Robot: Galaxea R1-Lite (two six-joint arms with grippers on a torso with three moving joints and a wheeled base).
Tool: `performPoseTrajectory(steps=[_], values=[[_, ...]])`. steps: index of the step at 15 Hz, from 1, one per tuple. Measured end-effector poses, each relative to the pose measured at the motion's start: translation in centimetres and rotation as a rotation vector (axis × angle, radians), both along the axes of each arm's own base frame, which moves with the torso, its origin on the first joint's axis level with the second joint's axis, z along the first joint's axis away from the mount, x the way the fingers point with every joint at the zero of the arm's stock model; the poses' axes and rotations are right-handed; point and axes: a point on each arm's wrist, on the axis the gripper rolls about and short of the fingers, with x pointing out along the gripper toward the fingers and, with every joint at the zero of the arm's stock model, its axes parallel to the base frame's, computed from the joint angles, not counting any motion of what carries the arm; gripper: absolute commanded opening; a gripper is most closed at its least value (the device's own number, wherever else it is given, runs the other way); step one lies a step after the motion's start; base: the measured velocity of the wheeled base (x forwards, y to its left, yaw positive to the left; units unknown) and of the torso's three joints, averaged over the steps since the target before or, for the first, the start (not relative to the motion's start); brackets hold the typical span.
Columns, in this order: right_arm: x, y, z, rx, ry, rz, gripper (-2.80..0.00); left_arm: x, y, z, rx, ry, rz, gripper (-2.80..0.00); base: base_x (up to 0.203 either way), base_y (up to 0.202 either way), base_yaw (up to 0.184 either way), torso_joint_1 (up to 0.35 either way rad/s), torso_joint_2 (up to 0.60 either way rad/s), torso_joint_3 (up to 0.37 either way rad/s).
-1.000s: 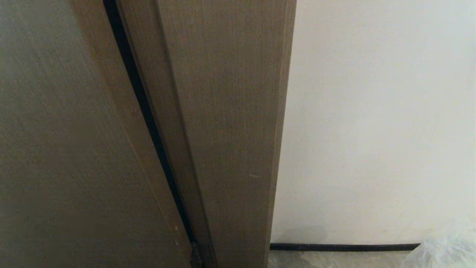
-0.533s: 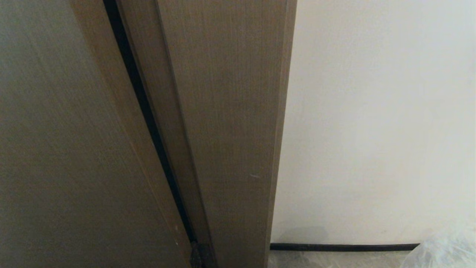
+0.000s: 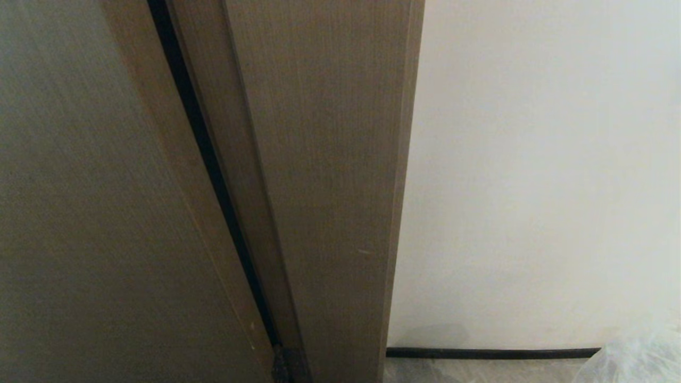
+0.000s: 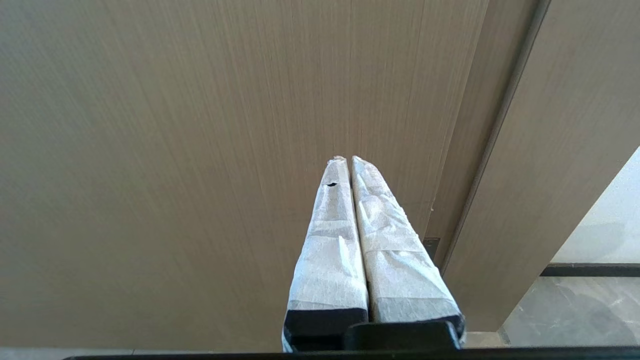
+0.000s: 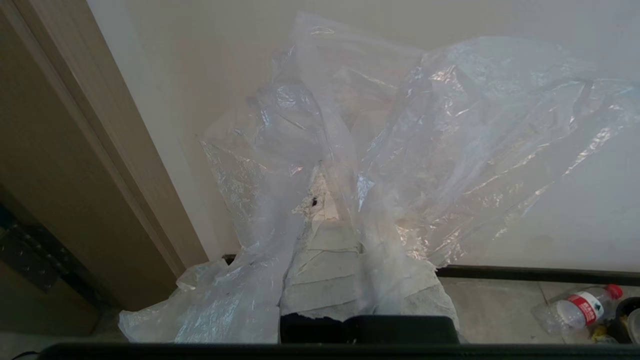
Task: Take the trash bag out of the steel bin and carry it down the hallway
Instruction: Put the trash bag at the door
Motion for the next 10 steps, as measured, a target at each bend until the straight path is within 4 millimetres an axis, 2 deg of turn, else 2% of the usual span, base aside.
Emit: performPoseTrajectory(steps=[10], values=[[0.00, 0.00, -0.01, 0.001, 0.001, -0.001, -2.80, 0.00, 0.00, 0.00, -0.002, 0.000, 0.000, -2.80, 0.000, 0.000, 0.000, 0.000, 0.00, -0.018]])
